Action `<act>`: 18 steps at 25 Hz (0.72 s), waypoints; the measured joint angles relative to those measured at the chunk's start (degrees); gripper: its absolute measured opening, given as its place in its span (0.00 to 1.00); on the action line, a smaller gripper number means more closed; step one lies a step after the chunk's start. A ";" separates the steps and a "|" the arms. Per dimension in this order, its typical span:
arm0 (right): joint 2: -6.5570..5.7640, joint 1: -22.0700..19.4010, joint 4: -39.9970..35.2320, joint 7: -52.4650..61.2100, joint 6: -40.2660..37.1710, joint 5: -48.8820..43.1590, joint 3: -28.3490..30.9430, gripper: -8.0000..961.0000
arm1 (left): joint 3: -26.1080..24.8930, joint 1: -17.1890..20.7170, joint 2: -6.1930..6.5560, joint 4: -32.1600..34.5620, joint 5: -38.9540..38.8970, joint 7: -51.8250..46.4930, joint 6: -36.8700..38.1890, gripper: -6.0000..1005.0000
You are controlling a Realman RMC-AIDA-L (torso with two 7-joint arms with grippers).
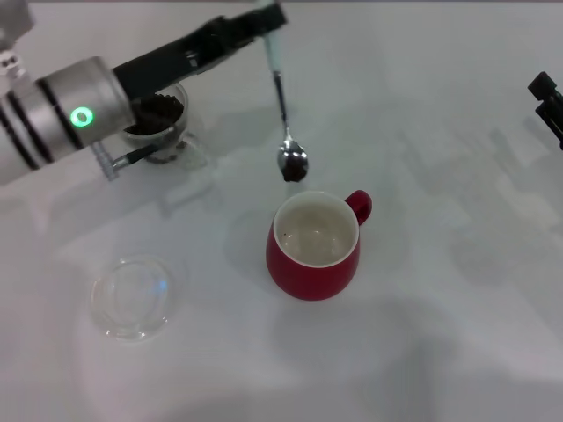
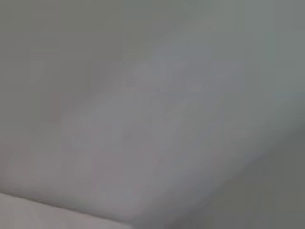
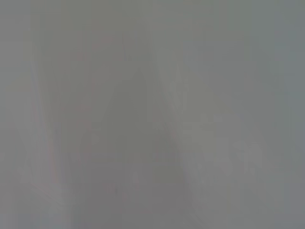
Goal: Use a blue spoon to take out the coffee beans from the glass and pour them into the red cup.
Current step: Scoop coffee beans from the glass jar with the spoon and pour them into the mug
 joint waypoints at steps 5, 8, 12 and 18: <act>0.01 -0.41 -0.04 0.00 -0.26 -0.07 -0.04 0.69 | 0.01 -4.41 -0.20 -0.43 4.59 4.44 -0.01 0.14; 0.01 -0.63 -0.07 0.00 -0.35 -0.07 0.02 0.69 | 0.00 -5.62 -0.40 -0.44 6.96 6.97 -0.11 0.14; 0.01 -0.79 -0.09 0.00 -0.36 -0.02 0.25 0.69 | 0.00 -6.40 -0.75 -0.26 8.61 15.44 -0.37 0.14; 0.01 -0.78 -0.09 -0.32 -0.34 0.21 0.30 0.69 | -0.52 -5.52 -1.05 0.95 7.24 26.76 0.39 0.14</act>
